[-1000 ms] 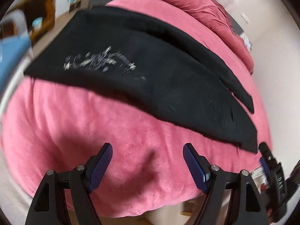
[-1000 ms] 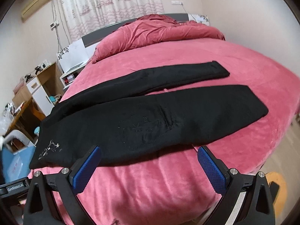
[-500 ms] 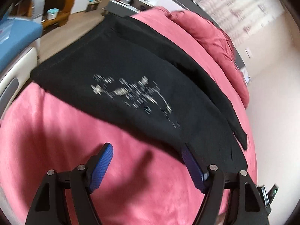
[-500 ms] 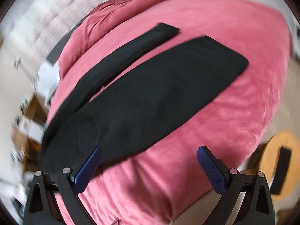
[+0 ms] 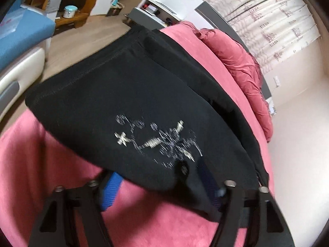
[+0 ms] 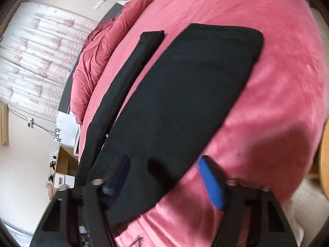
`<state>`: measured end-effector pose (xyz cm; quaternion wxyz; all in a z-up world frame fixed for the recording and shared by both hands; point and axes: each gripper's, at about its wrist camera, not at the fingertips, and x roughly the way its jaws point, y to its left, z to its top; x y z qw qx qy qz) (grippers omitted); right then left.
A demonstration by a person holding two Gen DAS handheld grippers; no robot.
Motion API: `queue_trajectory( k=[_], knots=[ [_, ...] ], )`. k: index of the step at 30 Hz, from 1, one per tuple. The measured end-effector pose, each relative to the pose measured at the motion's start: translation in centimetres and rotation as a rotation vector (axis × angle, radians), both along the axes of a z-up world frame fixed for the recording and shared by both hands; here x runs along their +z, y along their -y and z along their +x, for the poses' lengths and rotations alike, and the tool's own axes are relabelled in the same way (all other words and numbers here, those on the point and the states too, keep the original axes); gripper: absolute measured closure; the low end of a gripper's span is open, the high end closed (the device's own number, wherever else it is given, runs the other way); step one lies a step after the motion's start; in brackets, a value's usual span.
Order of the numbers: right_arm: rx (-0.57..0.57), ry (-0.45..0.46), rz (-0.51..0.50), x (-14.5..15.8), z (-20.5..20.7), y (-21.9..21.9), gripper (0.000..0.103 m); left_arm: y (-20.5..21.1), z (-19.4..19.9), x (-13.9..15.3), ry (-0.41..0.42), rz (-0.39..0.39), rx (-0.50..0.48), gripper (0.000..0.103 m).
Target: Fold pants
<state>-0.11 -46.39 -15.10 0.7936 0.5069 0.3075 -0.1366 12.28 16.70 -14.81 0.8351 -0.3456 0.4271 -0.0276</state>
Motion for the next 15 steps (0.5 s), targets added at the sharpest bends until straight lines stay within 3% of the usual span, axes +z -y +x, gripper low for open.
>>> queue_trajectory(
  k=[1,6,8,10,12,13,15],
  knots=[
    [-0.005,0.014,0.007,-0.2,0.4,0.1,0.049,0.1,0.4,-0.1,-0.006,0.002,0.006,0.051],
    [-0.029,0.012,0.024,-1.2,1.2,0.5,0.075,-1.1,1.3,-1.1,-0.022,-0.065,0.027,0.056],
    [-0.028,0.026,0.016,-1.3,1.0,0.8,0.089,-1.2,1.7,-1.2,-0.029,-0.050,0.037,0.064],
    [-0.030,0.034,0.006,-1.2,1.0,0.8,0.091,-0.7,2.1,-1.0,-0.028,0.007,0.025,0.079],
    [-0.029,0.041,-0.010,-0.9,0.9,0.7,0.093,-0.2,1.9,-0.6,-0.015,0.063,0.004,0.084],
    [-0.027,0.043,-0.024,-0.6,0.8,0.6,0.094,0.0,1.8,-0.3,-0.004,0.083,-0.003,0.092],
    [-0.024,0.037,-0.044,-0.1,0.5,0.7,0.095,0.1,1.3,0.4,0.021,0.105,-0.016,0.094]
  ],
)
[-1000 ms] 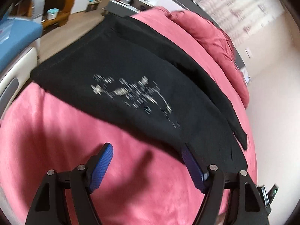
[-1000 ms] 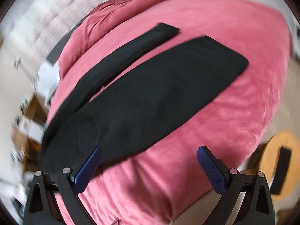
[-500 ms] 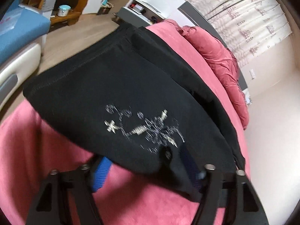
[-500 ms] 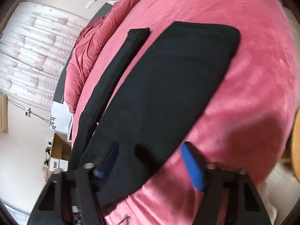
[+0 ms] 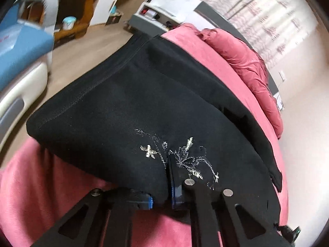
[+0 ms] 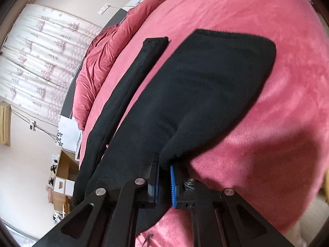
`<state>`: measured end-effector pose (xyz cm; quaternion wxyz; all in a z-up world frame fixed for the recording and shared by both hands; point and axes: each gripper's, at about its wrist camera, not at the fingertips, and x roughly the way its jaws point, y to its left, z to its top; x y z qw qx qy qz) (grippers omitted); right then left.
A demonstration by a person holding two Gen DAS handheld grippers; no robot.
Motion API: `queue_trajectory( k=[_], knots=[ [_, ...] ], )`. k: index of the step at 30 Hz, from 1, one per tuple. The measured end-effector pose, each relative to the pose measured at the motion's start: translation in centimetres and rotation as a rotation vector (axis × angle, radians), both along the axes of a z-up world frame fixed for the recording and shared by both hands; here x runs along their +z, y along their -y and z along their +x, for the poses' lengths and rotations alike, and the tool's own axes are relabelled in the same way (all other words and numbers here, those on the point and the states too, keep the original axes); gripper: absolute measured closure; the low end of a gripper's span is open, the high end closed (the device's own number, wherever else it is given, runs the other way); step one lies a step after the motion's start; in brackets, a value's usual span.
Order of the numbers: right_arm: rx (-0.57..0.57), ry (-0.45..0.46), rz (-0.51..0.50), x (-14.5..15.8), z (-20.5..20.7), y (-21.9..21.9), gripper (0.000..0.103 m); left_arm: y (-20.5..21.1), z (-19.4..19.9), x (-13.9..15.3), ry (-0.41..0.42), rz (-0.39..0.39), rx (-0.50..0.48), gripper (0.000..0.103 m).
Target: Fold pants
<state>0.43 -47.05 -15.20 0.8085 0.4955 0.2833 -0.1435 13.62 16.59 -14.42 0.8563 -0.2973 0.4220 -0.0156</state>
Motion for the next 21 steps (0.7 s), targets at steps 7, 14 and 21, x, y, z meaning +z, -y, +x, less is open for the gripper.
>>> queue_trajectory(
  k=[7,14,21],
  knots=[
    [0.034,0.020,-0.128,4.0,-1.3,0.2,0.095,-1.1,-2.5,2.9,0.086,-0.013,-0.017,0.095],
    [0.020,-0.001,-0.118,4.4,-3.8,0.8,0.095,-2.2,-6.2,3.9,0.083,-0.030,-0.029,0.096],
    [0.014,-0.020,-0.097,3.1,-6.3,1.0,0.095,-2.5,-9.3,3.8,0.059,0.000,-0.034,0.095]
  ],
)
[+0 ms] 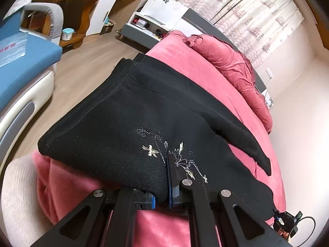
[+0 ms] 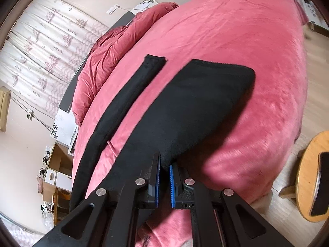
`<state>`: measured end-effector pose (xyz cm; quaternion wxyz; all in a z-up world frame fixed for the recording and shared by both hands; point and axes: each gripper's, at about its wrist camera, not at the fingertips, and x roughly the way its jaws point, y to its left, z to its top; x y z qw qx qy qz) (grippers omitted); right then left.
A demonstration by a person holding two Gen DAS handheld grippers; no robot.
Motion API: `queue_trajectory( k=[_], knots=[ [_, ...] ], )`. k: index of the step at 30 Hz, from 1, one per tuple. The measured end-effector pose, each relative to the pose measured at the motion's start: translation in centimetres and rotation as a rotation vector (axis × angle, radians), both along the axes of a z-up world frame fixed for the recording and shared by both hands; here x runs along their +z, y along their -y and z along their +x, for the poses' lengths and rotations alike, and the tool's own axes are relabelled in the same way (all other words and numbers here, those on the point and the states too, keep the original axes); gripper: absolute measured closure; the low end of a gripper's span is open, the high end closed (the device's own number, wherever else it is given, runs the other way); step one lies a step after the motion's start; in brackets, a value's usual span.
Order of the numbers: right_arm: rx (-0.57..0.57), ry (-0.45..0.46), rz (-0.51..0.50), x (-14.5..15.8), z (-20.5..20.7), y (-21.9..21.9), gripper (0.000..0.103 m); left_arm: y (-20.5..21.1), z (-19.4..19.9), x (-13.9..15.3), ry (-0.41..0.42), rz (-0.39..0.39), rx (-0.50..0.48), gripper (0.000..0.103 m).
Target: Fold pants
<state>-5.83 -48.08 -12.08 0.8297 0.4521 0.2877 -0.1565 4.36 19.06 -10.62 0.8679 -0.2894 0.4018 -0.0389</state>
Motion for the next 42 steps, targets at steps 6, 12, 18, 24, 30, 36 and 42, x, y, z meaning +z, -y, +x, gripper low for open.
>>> queue_trajectory(
  k=[6,12,18,24,30,36,42],
  knots=[
    [-0.027,-0.052,0.075,-2.9,-0.6,0.7,0.094,0.9,0.3,-2.2,-0.109,0.075,0.012,0.087],
    [-0.116,-0.071,0.104,-3.4,-2.4,2.0,0.079,-0.5,-1.4,-1.2,-0.106,0.059,0.115,0.081],
    [-0.297,-0.083,-0.157,1.1,-5.4,2.1,0.072,-2.4,-4.5,2.3,-0.011,0.209,0.351,0.078],
    [-0.109,-0.043,-0.263,4.0,0.0,2.2,0.057,2.4,-0.7,5.0,0.112,0.220,0.179,0.075],
    [0.078,-0.041,-0.203,3.5,8.8,2.1,0.057,11.8,7.0,3.3,0.085,0.164,-0.196,0.071],
    [0.105,-0.023,-0.015,0.6,16.4,4.1,0.056,17.6,14.0,0.7,-0.028,-0.124,-0.317,0.066],
    [0.009,-0.007,0.106,-1.9,20.1,7.7,0.054,20.3,19.9,-1.5,-0.101,-0.240,-0.281,0.055]
  ],
)
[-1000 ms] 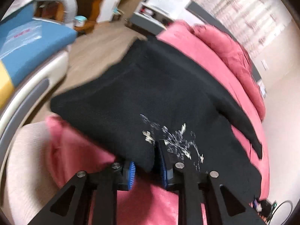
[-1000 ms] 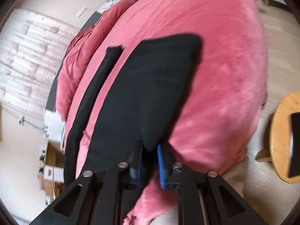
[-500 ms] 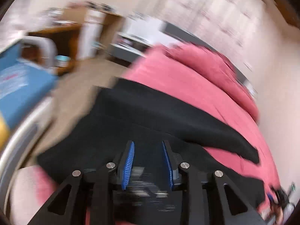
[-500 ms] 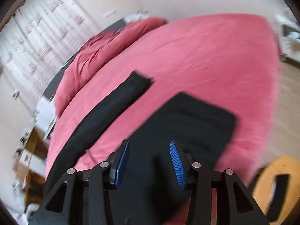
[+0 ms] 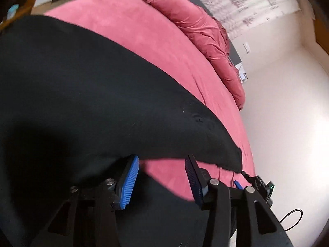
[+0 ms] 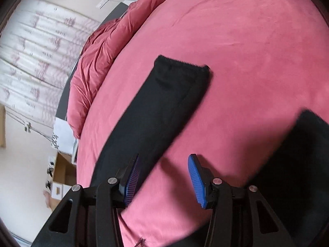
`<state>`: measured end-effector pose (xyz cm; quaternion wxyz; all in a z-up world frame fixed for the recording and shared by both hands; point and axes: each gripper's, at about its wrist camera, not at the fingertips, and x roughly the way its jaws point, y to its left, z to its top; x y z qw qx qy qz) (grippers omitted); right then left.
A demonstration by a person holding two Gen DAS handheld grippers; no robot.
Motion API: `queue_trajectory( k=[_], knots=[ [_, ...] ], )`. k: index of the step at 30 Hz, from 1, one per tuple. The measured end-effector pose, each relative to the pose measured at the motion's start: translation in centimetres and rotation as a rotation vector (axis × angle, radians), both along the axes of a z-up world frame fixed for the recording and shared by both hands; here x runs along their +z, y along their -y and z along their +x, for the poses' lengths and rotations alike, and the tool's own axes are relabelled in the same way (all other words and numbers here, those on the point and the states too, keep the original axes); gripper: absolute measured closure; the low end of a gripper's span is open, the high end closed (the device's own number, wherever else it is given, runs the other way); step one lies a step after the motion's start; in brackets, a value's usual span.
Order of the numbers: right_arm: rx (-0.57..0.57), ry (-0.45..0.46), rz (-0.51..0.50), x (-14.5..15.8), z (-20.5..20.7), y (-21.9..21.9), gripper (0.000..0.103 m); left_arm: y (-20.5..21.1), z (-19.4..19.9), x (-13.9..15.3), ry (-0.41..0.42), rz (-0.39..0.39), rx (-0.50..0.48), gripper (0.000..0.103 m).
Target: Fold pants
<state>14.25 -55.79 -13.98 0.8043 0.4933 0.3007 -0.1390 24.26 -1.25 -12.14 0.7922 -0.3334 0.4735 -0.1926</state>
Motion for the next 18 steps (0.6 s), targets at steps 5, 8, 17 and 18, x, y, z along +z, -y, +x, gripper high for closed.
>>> queue_trajectory(
  k=[5,8,17,18],
  knots=[
    [-0.014,0.009,-0.023,0.3,3.4,1.1,0.062,1.5,3.2,-2.4,-0.099,-0.005,0.018,0.054],
    [0.014,-0.046,-0.070,0.6,4.2,1.3,0.082,2.2,3.6,-2.4,-0.082,0.002,0.044,0.055],
    [0.051,-0.024,-0.242,5.2,1.9,0.9,0.091,1.0,2.2,-0.7,-0.056,0.067,-0.024,0.091],
    [0.052,-0.021,-0.258,5.8,1.5,0.8,0.091,0.9,1.6,-0.4,-0.053,0.065,-0.036,0.091]
  ],
)
